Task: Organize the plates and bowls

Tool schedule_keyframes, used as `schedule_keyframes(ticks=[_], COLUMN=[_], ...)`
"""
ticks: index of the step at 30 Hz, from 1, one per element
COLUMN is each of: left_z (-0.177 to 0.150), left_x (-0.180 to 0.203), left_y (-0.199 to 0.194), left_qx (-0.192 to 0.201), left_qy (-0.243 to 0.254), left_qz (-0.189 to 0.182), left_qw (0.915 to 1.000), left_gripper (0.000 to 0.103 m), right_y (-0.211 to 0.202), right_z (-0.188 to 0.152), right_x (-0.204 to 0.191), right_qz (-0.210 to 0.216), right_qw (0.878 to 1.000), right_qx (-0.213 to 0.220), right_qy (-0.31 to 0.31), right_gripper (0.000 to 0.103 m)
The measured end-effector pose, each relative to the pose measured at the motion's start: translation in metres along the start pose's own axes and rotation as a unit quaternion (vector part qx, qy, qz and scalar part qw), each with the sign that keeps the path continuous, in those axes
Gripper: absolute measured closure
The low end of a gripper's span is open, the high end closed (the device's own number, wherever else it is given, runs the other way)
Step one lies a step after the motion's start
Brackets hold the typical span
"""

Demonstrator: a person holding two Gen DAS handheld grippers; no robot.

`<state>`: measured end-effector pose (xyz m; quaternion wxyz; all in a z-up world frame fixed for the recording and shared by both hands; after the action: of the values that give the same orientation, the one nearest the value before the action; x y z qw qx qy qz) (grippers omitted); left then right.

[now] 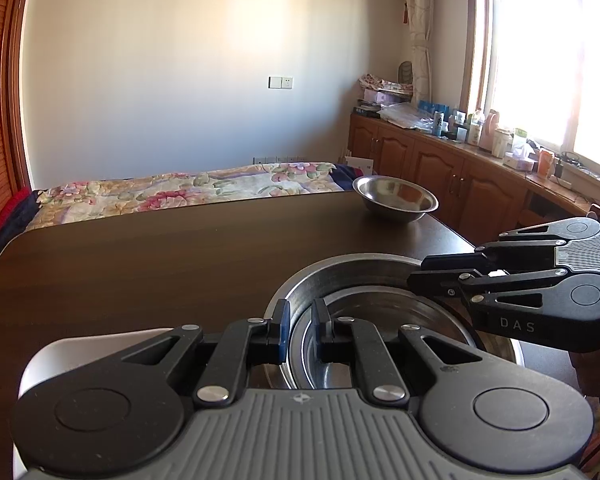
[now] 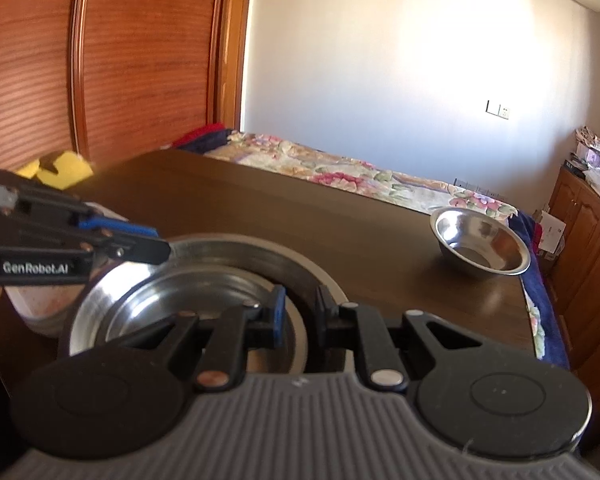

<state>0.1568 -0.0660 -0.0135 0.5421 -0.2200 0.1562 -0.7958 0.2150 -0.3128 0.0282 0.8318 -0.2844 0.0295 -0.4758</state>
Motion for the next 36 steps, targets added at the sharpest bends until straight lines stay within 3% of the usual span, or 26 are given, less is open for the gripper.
schedule_keyframes(ticks=[15,17,19,24,25,28,31,36], left_z=[0.01,0.012,0.013,0.021,0.023,0.03,0.037,0.047], left_x=[0.006,0.007,0.008,0.011,0.012,0.013,0.017,0.022], left_y=[0.008,0.009,0.01,0.012,0.012,0.015,0.017,0.02], left_qx=[0.004,0.006,0.008,0.017,0.019,0.024,0.032,0.046], left_qy=[0.014,0.016,0.02,0.026,0.026,0.027,0.036,0.043], left_qz=[0.007,0.008,0.009,0.006,0.004,0.005,0.009,0.003], left_qw=[0.9999,0.9998,0.9997,0.9995,0.9995,0.9993,0.9988,0.998], left_gripper=[0.089,0.081,0.062,0.032,0.029,0.022,0.017,0.012], right_y=[-0.006,-0.008,-0.009,-0.011,-0.01,-0.01,-0.01,-0.011], right_z=[0.0,0.0,0.0,-0.001,-0.002,-0.002,-0.002,-0.003], right_x=[0.03,0.034,0.039,0.053,0.056,0.064,0.073,0.085], right_qz=[-0.031,-0.038,-0.044,-0.058,-0.061,-0.07,-0.077,-0.09], right_qw=[0.998,0.998,0.997,0.996,0.995,0.994,0.993,0.99], right_qx=[0.034,0.037,0.039,0.044,0.045,0.05,0.057,0.071], right_qy=[0.044,0.046,0.049,0.056,0.058,0.063,0.07,0.077], right_gripper=[0.084,0.083,0.083,0.081,0.078,0.051,0.043,0.009])
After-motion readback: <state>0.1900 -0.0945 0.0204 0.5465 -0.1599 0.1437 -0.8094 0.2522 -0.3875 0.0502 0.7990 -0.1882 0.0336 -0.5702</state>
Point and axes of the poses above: each gripper's, at about its wrist camera, not at the fingertips, and y roughly the way its jaws point, x to its right, z to its top, the point moved 4 cm from there along y, roughly the way its jaws point, and after that the axes turned 8 degrees about -y, right-handed, at the moved point
